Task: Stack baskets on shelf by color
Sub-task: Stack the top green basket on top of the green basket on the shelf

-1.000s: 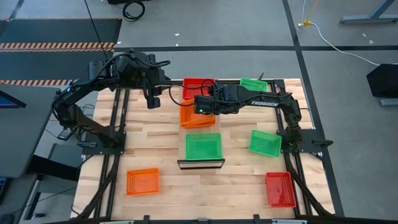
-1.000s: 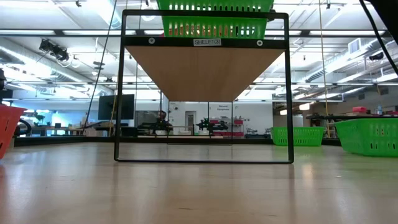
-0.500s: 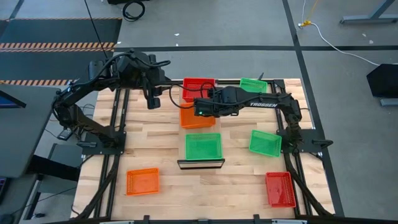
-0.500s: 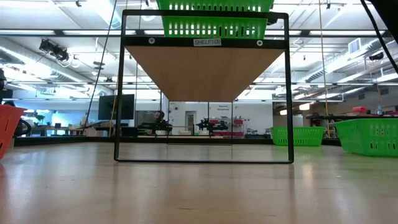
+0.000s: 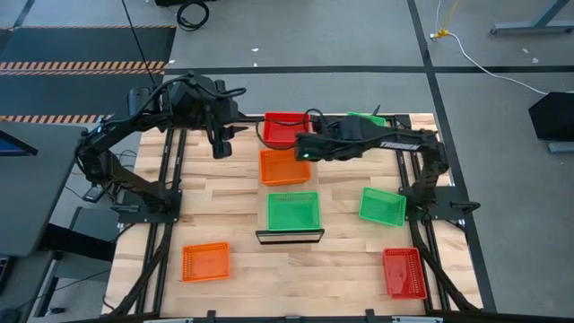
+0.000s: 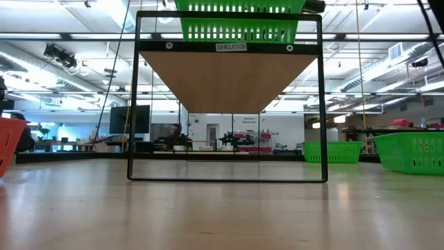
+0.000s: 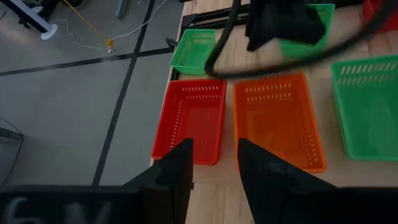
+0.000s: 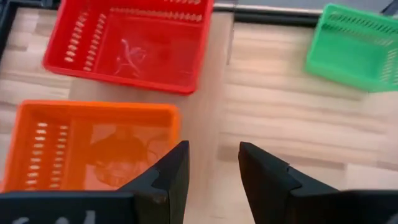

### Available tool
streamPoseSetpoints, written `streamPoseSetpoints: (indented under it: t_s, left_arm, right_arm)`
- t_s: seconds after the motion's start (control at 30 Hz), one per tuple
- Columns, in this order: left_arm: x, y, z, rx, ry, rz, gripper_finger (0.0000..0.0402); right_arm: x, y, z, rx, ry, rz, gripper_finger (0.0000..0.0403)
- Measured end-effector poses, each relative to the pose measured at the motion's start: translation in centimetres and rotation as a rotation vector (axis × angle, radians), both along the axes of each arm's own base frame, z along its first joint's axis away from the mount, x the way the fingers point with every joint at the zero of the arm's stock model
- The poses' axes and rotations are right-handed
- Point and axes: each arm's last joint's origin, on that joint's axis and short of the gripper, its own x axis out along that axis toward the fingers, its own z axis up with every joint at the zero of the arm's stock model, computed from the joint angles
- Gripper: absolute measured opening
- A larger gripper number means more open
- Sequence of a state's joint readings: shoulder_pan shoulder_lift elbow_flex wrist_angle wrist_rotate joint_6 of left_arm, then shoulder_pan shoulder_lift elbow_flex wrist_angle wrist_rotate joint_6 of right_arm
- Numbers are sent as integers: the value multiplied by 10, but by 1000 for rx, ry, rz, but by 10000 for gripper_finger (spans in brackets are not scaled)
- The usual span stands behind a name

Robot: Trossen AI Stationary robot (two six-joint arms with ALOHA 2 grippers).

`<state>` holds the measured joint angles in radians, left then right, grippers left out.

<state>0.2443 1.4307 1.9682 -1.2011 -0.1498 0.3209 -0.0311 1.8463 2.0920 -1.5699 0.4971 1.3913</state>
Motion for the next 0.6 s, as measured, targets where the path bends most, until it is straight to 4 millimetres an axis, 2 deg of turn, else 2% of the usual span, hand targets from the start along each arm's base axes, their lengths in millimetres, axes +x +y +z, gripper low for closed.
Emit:
streamPoseSetpoints:
  t_s: [0.07,0.2,0.37,0.6]
  left_arm:
    - [0,0,0,-7,-4,7,133]
    - [-1,0,-1,-70,-17,56,133]
    - [-5,-1,-6,-193,4,160,133]
    - [1,0,-28,-288,58,254,132]
  right_arm:
    - [-10,-10,3,3,6,-8,143]
    - [-32,-34,-6,43,54,-83,143]
    - [-69,-58,-13,59,108,-164,143]
    - [-125,-94,-34,152,194,-200,142]
